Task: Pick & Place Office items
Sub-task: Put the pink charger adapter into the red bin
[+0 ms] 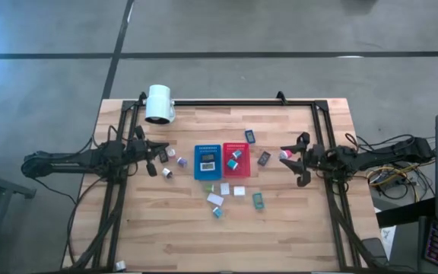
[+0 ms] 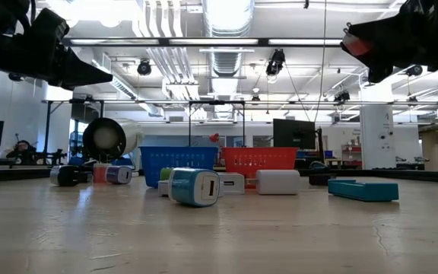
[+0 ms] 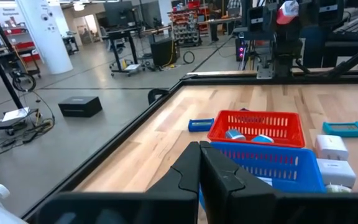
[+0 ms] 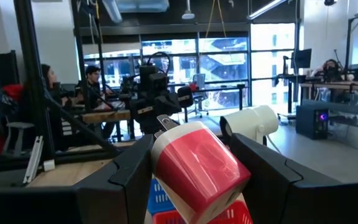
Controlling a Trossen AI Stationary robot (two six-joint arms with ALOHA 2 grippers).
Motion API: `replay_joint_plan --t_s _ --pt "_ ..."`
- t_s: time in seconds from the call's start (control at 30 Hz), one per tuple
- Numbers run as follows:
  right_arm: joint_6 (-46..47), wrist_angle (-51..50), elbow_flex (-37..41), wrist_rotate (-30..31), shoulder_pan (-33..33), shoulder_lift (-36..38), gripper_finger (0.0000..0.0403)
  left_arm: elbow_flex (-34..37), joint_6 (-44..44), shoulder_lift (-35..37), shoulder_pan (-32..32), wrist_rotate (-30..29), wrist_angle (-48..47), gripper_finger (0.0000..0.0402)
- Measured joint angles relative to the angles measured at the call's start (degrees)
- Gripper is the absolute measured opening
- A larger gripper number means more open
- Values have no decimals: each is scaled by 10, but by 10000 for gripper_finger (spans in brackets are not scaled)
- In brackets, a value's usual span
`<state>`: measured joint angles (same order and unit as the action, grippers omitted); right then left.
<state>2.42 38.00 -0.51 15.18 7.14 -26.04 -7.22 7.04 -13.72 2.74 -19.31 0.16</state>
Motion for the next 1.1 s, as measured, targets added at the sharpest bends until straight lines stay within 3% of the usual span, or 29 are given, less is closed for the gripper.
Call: replay_joint_plan --t_s 0.13,0.27,0.53,0.83,0.93,1.1 --pt "41 -18 -5 24 0 -1 188 0 -9 0 0 0 0 9" --pt "88 -188 -87 49 -6 -28 188 0 -17 0 0 0 2 9" --pt "96 -408 -294 76 -13 -211 187 1 -16 1 0 0 2 9" --pt "73 -521 -447 73 -18 -418 187 1 -15 1 0 0 2 9" --pt "59 -556 -488 59 -29 -469 187 1 -15 1 0 0 2 9" --pt "21 -602 -539 -45 -57 -536 187 1 -15 0 0 0 2 9"
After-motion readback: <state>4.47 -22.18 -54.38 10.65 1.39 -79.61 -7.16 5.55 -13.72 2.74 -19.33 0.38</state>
